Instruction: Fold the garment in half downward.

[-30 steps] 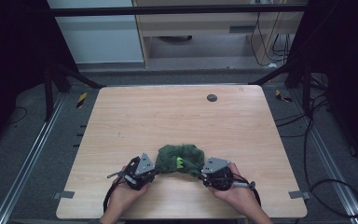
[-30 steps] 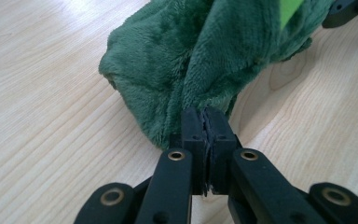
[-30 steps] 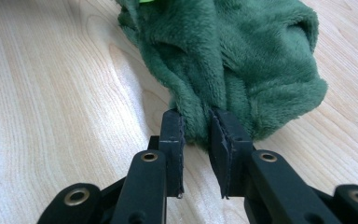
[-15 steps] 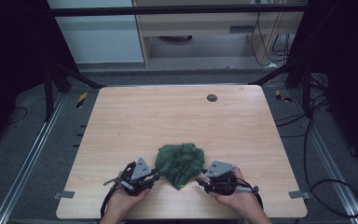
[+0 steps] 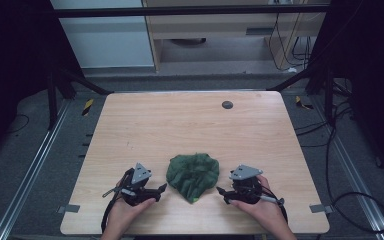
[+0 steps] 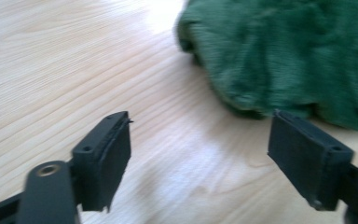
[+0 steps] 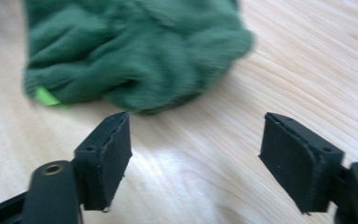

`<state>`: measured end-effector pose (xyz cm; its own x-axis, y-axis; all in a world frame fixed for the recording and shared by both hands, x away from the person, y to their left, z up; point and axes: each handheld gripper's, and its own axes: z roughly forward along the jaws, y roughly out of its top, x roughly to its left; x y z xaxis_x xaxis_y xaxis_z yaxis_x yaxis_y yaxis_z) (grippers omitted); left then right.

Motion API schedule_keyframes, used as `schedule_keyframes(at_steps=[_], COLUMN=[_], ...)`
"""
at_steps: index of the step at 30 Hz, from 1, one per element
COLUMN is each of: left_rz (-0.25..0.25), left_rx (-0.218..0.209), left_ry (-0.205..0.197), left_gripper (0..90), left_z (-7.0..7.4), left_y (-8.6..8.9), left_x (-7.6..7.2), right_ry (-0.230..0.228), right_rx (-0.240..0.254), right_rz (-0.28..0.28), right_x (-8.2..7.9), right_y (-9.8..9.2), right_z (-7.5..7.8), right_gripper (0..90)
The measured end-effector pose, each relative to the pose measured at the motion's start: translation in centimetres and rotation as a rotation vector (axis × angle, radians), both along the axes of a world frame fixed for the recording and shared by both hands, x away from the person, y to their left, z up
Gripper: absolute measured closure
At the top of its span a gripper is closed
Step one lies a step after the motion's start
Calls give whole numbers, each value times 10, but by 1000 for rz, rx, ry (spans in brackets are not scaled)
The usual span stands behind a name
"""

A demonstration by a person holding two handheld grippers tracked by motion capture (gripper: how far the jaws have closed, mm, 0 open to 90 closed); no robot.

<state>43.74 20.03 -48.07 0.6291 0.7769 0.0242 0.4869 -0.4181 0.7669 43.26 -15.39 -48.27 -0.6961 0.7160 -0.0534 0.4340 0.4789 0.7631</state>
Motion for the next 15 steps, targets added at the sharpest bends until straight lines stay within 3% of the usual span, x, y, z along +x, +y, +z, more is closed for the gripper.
schedule_keyframes(at_steps=[2, 15], left_rz=[19, 87], left_rx=[-3, 0], left_ry=[8, 19], left_gripper=[167, 129], left_z=[0, -3], left_y=[4, 27], left_x=[3, 13], right_ry=[3, 34], right_rx=[11, 8], right_rz=[-36, -154], right_x=[3, 11], right_y=[-6, -27], right_z=[1, -2], right_gripper=[175, 99])
